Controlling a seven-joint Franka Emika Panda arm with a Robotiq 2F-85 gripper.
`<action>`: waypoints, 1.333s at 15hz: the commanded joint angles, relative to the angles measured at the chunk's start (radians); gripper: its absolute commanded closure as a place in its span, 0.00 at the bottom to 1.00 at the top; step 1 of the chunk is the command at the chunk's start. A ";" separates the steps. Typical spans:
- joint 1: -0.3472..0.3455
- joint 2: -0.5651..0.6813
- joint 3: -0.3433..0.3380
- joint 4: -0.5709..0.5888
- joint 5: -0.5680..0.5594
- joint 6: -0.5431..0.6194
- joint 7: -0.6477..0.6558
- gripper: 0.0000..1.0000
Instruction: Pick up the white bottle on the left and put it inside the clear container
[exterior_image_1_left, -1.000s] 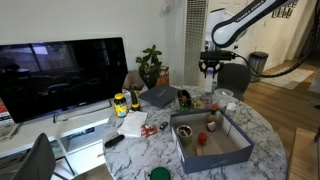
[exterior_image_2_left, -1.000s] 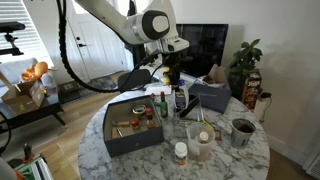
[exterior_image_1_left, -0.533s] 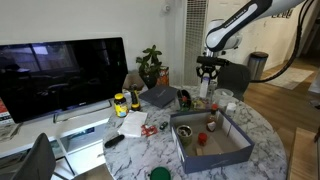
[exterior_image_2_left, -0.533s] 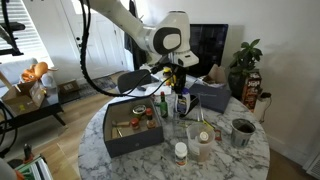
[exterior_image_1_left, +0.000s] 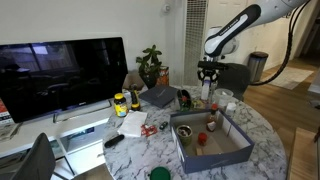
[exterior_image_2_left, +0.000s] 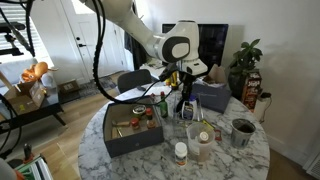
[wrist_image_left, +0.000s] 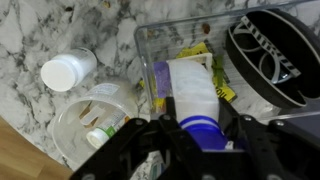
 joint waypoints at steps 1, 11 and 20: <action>0.020 -0.024 -0.010 -0.048 -0.019 -0.022 -0.066 0.81; 0.058 -0.050 -0.029 -0.110 -0.023 0.018 -0.054 0.81; 0.048 -0.144 -0.026 -0.205 -0.045 0.006 -0.122 0.81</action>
